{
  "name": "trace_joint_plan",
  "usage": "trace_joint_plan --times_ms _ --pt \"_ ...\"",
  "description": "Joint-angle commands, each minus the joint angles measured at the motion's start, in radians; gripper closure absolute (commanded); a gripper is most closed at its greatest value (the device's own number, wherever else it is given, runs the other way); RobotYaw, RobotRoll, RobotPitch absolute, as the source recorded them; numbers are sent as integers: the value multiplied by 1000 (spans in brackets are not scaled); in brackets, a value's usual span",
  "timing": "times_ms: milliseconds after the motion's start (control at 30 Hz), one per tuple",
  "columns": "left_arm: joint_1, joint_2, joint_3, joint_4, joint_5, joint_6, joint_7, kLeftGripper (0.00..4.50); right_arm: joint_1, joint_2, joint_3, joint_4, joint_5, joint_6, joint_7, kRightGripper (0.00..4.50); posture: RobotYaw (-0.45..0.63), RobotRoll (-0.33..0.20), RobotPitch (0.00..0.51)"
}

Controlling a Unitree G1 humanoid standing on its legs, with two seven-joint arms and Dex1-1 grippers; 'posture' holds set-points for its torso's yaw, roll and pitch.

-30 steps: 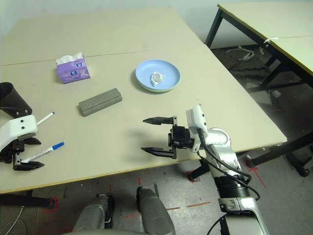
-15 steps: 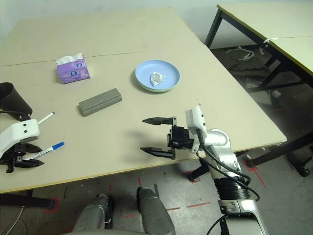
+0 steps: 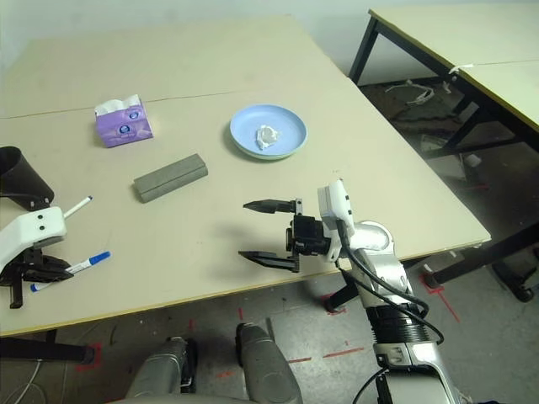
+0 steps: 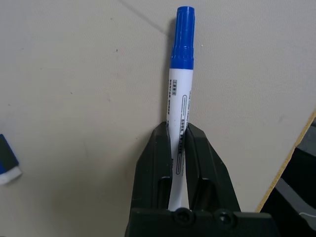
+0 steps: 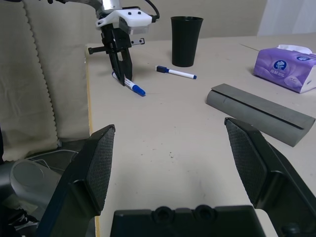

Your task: Organize and tidy the items on the table.

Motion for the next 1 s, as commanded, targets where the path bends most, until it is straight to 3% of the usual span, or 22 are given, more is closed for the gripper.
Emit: trace_joint_plan --times_ms 33,133,300,633,767,1000 --pt "-4 -78 60 -3 -98 22 -4 4244 -10 6 10 4 -7 -5 -4 0 -166 0 136" --pt "-105 -221 205 38 -255 89 48 4244 -18 10 3 18 -8 -3 -15 0 -159 0 135" --pt "-154 -350 316 52 -320 94 176 4244 -25 16 1 31 -11 -9 -25 0 -154 0 139" --pt "-61 -622 471 -23 -295 -53 543 4244 -32 30 -7 48 -11 -12 -59 0 -129 0 139" --pt "-78 -649 513 -40 -263 -164 630 4244 -50 44 -33 63 10 21 -112 0 -99 0 141" --pt "-248 -560 540 50 -256 -263 665 4244 -92 40 -76 63 68 153 -174 0 -108 0 145"
